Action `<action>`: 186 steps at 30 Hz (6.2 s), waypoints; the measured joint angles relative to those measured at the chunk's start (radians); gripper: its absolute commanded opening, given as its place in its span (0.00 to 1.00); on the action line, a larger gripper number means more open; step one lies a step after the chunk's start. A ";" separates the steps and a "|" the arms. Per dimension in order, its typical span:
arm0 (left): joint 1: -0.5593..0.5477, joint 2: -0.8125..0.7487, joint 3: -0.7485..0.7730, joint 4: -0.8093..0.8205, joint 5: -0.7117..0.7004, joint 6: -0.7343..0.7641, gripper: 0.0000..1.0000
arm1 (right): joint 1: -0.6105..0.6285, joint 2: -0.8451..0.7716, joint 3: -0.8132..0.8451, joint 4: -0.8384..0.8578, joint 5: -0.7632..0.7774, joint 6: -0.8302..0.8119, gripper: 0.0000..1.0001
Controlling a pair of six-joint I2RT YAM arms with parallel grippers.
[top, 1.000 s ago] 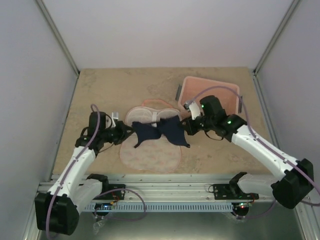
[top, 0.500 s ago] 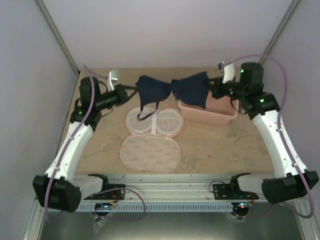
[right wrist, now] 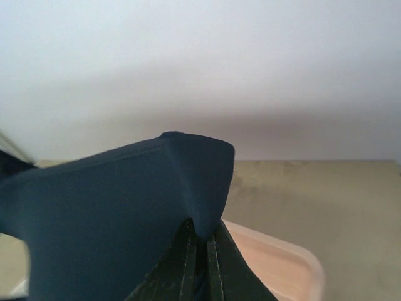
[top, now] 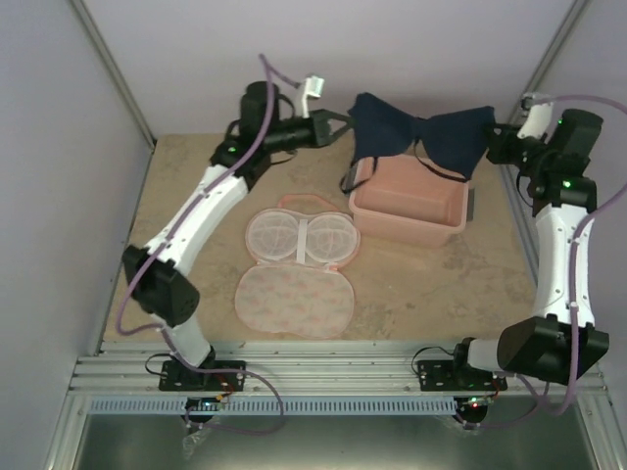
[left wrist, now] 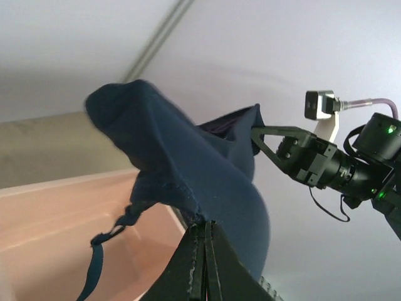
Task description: Unzip the laundry bag and remove the bra
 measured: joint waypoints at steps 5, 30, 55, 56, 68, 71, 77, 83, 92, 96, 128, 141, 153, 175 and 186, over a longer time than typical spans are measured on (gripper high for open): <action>-0.108 0.175 0.127 0.008 -0.031 0.000 0.00 | -0.082 -0.017 -0.066 0.015 -0.001 -0.007 0.01; -0.139 0.429 0.072 -0.052 -0.290 0.216 0.00 | -0.020 0.146 -0.273 0.016 -0.108 -0.036 0.01; -0.154 0.426 0.059 -0.146 -0.425 0.494 0.02 | 0.123 0.312 -0.087 -0.179 0.344 -0.151 0.11; -0.154 0.426 0.059 -0.147 -0.426 0.498 0.04 | 0.123 0.312 -0.082 -0.180 0.352 -0.153 0.16; -0.154 0.390 0.059 -0.168 -0.443 0.549 0.68 | 0.127 0.338 0.024 -0.225 0.431 -0.179 0.45; -0.154 0.373 0.074 -0.175 -0.444 0.557 0.80 | 0.144 0.340 0.079 -0.250 0.464 -0.194 0.50; -0.154 0.327 0.156 -0.227 -0.457 0.597 0.99 | 0.269 0.316 0.136 -0.266 0.496 -0.233 0.83; -0.145 0.160 0.151 -0.321 -0.477 0.633 0.99 | 0.412 0.236 0.136 -0.288 0.455 -0.270 0.98; 0.069 -0.196 -0.189 -0.343 -0.422 0.502 0.99 | 0.793 0.053 -0.005 -0.183 0.264 -0.347 0.98; 0.195 -0.313 -0.421 -0.330 -0.366 0.425 0.99 | 1.024 -0.004 -0.201 -0.088 0.253 -0.422 0.98; 0.415 -0.519 -0.746 -0.248 -0.258 0.328 0.99 | 1.532 0.434 -0.507 0.123 0.530 -0.428 0.00; 0.437 -0.519 -0.740 -0.249 -0.248 0.331 0.99 | 1.516 0.327 -0.331 -0.046 0.299 -0.409 0.01; 0.448 -0.520 -0.728 -0.249 -0.250 0.340 0.99 | 1.319 0.228 -0.195 -0.166 -0.035 -0.362 0.01; 0.448 -0.531 -0.729 -0.248 -0.240 0.339 0.99 | 0.967 0.515 -0.282 -0.055 -0.095 -0.320 0.32; 0.448 -0.531 -0.729 -0.248 -0.238 0.339 0.99 | 1.003 0.476 -0.207 -0.125 0.384 -0.225 0.70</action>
